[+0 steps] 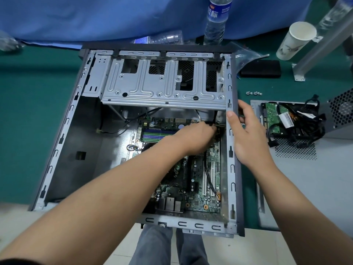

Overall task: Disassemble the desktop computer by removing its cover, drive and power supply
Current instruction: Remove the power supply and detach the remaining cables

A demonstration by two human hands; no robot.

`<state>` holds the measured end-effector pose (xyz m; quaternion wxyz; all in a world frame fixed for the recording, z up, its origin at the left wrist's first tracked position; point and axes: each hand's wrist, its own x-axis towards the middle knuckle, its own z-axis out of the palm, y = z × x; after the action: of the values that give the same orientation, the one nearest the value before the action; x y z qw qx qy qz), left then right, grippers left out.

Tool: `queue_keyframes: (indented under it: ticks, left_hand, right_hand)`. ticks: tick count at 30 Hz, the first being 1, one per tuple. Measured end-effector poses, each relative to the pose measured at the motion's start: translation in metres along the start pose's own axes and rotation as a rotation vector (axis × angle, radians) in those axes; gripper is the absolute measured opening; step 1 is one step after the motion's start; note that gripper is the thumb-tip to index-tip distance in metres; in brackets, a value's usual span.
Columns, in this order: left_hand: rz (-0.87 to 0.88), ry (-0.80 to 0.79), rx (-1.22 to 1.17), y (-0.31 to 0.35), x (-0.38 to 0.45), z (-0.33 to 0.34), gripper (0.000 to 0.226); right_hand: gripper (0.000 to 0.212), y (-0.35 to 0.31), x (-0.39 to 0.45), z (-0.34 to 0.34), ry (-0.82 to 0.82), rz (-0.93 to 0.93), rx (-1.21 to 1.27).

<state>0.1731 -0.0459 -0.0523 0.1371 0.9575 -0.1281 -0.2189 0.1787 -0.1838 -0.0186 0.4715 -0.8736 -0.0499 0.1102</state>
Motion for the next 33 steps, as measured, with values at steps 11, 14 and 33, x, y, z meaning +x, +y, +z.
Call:
queue_keyframes:
  ticks: [11,14,33]
  left_hand:
    - [0.068,-0.049,-0.032,-0.006,0.009,-0.009,0.025]
    - [0.035,-0.019,0.031,-0.008,0.011,-0.006,0.032]
    - [0.149,-0.036,0.017,-0.011,0.003,-0.005,0.019]
  right_hand:
    - [0.045,-0.001,0.0,-0.001,0.001,-0.004,-0.001]
    - [0.045,-0.001,0.0,-0.001,-0.002,-0.001,-0.002]
    - [0.045,0.0,0.0,0.0,-0.004,-0.002,0.004]
